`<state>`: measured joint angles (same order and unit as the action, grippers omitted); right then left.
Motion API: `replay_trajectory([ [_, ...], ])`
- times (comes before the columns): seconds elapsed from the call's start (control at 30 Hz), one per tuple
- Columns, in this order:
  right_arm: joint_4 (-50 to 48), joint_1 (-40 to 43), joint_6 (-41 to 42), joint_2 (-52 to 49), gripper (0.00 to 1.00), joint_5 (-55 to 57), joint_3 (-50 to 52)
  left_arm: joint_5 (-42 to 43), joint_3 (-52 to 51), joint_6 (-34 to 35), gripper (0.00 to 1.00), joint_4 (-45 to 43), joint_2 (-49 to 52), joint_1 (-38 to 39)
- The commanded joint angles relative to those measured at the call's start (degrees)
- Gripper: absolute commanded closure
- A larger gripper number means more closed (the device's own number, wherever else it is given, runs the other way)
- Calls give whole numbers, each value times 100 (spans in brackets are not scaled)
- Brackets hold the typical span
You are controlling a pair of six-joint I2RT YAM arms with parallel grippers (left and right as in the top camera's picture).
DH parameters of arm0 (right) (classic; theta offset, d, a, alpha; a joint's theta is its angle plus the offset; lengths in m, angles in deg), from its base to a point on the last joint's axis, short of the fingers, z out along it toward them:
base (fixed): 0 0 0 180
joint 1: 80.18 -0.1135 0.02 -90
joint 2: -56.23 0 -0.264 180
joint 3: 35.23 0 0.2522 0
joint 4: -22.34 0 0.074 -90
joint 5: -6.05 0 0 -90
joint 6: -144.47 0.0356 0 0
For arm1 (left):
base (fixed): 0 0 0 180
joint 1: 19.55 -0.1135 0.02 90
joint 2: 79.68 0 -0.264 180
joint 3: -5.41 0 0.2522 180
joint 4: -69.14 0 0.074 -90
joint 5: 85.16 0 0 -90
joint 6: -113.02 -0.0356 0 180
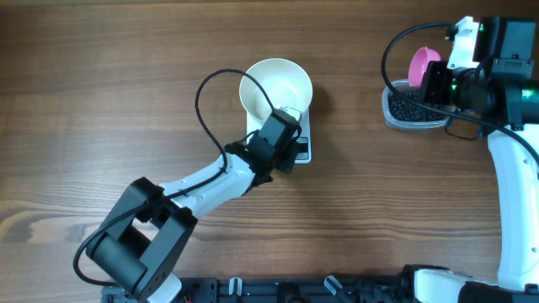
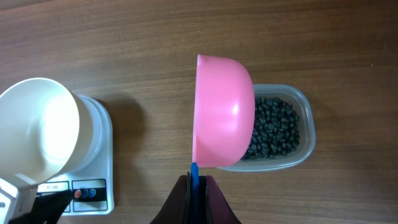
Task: Scoop item into bowl and weigh 150g on scale
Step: 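Move the left gripper to the scale and press its tare button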
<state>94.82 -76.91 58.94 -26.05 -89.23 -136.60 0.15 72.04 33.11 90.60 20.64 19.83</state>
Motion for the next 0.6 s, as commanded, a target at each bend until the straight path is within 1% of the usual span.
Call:
replay_trajectory([
  [0.0,-15,2,61,20,96,33,-94,-79,-37,-114,96,-114,225,-33],
  [0.3,-15,2,59,20,96,35,-94,-74,-37,-243,96,-122,354,-33],
  [0.37,-17,2,61,20,96,35,-94,37,-37,-396,96,-28,358,-26],
  [0.5,-17,2,61,20,96,33,-94,79,-37,-393,96,136,542,-26],
  [0.57,-13,2,61,20,96,33,-94,164,-37,-575,96,173,560,-22],
])
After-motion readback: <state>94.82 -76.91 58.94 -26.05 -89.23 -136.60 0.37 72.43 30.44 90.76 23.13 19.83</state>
